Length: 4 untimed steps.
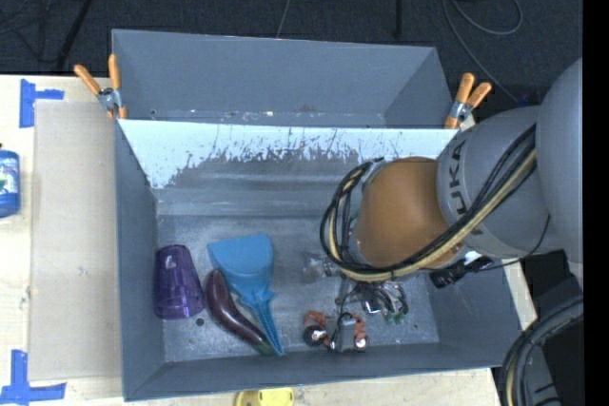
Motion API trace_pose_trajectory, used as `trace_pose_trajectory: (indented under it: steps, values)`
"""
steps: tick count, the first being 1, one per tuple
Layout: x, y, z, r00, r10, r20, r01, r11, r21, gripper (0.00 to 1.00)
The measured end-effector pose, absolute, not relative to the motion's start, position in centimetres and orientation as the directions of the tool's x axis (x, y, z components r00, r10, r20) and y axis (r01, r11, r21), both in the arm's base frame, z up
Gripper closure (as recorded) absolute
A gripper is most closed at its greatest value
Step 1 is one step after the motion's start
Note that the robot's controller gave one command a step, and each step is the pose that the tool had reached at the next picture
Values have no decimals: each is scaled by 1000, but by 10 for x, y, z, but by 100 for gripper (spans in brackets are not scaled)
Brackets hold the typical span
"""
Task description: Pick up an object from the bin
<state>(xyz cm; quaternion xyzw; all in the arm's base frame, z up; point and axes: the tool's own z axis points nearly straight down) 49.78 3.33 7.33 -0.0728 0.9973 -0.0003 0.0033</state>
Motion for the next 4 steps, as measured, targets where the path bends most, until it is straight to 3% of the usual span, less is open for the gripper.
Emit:
trace_pose_trajectory:
  steps: [1, 2, 3, 4]
  values:
    - [474, 7, 72, -921, -391, -9, -391, 921, -2, 100]
    - [480, 7, 74, -921, -389, -31, -389, 921, -9, 0]
    - [474, 7, 71, -922, -388, -6, -388, 922, -1, 100]
    - [480, 7, 74, -921, -387, -31, -387, 922, -8, 0]
